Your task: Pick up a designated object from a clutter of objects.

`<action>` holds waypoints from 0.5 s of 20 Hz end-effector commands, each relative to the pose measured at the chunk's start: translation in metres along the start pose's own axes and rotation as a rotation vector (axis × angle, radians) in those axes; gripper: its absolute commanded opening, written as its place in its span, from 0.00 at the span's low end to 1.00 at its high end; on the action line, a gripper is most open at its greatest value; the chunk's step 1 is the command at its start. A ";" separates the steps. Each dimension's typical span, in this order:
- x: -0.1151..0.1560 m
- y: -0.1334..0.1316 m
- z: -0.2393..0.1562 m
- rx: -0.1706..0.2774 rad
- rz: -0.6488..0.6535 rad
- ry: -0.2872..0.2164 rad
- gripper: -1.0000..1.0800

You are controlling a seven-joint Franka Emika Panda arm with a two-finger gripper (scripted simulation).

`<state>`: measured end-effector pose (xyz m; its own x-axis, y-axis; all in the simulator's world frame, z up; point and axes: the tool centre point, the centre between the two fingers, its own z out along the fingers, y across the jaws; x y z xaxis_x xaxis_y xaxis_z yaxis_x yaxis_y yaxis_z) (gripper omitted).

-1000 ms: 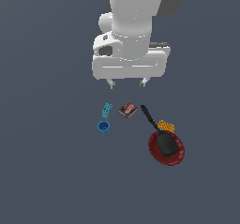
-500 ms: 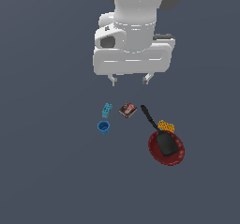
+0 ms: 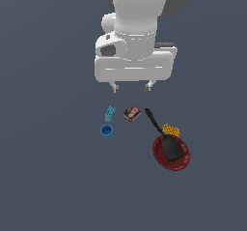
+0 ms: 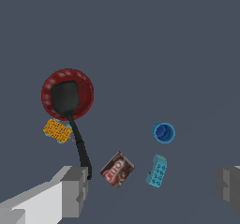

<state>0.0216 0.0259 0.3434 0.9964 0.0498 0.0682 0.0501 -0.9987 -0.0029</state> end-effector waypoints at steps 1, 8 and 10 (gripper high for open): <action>0.002 0.005 0.012 0.002 0.022 -0.004 0.96; 0.005 0.028 0.070 0.009 0.126 -0.020 0.96; 0.005 0.038 0.093 0.010 0.168 -0.026 0.96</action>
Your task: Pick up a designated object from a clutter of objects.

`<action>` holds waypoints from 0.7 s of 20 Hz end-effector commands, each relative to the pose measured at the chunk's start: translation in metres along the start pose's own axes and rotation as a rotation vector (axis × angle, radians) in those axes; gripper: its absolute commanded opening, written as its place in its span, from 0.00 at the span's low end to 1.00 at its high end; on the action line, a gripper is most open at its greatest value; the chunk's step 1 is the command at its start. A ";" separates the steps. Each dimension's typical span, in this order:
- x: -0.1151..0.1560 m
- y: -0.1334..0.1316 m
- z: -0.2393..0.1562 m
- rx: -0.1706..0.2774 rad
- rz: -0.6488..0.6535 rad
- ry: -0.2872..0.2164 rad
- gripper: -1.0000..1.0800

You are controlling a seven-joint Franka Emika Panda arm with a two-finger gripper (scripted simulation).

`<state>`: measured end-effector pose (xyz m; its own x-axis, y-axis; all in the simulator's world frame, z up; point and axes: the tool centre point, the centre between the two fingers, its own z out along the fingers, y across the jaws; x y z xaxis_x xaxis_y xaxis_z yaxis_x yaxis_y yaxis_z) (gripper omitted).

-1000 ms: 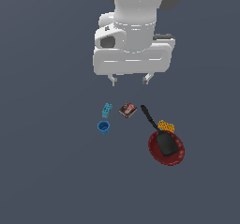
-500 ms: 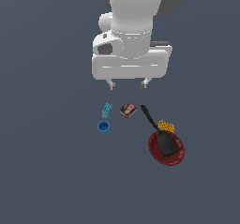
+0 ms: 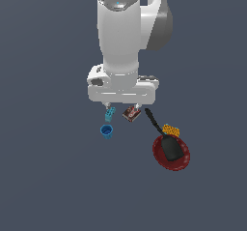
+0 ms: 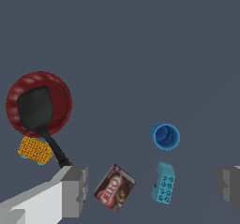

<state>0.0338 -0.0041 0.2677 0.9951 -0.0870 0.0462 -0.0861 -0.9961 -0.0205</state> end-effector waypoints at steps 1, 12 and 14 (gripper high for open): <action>0.001 0.013 0.029 0.000 0.053 -0.008 0.96; -0.015 0.067 0.143 -0.017 0.270 -0.035 0.96; -0.019 0.073 0.154 -0.021 0.293 -0.038 0.96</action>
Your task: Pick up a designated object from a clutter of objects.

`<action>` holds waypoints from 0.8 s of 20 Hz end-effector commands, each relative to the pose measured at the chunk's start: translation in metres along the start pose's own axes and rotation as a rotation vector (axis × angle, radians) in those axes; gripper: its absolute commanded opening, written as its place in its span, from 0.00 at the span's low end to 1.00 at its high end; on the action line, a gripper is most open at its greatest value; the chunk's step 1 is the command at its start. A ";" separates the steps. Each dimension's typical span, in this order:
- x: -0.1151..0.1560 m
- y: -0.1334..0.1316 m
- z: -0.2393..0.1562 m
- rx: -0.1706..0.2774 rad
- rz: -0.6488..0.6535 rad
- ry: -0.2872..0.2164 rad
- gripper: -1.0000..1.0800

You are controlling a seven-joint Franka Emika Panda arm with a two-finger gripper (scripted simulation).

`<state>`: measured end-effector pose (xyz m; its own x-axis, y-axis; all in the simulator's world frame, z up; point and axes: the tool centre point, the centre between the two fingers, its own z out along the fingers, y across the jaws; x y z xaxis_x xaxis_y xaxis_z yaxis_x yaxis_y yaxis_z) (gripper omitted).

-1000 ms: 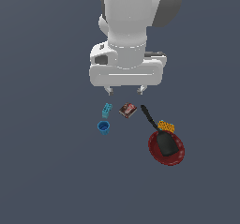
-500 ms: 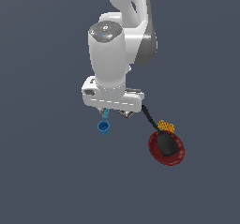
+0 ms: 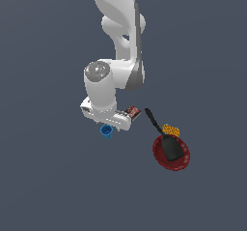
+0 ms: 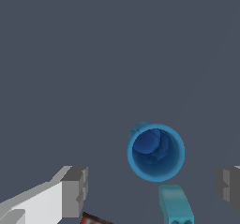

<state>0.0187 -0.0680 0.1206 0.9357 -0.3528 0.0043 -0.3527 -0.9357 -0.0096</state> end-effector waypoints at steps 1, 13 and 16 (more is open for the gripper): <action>-0.001 0.008 0.014 -0.004 0.029 -0.001 0.96; -0.004 0.016 0.034 -0.009 0.057 -0.005 0.96; -0.005 0.017 0.045 -0.010 0.058 -0.005 0.96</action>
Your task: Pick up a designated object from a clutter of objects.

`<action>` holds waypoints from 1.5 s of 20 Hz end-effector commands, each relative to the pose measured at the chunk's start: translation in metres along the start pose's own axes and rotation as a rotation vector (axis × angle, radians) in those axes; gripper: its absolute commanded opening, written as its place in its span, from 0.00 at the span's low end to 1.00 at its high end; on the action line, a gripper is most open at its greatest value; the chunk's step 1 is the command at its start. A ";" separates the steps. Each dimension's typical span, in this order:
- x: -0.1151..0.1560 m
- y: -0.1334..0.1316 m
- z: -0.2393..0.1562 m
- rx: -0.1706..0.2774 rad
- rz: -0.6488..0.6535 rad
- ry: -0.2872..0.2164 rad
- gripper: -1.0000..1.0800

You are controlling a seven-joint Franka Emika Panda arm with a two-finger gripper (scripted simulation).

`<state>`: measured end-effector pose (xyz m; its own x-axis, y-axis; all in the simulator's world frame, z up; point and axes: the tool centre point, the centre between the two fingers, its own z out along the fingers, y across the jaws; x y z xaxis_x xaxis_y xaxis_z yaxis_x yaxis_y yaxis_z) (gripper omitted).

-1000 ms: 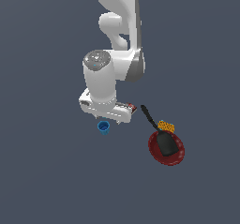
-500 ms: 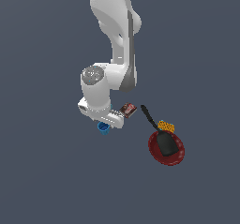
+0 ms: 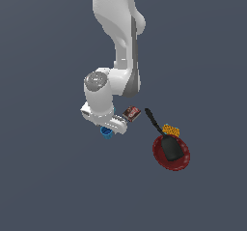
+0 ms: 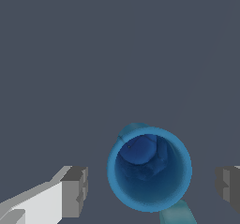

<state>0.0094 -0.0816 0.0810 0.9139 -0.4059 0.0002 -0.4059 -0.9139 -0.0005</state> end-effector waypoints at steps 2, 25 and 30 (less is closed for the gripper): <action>-0.001 0.001 0.016 0.000 0.001 -0.001 0.96; -0.001 0.001 0.038 0.000 0.002 0.000 0.00; -0.004 0.006 0.027 0.000 0.002 0.000 0.00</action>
<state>0.0043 -0.0841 0.0494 0.9130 -0.4079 -0.0014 -0.4079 -0.9130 0.0001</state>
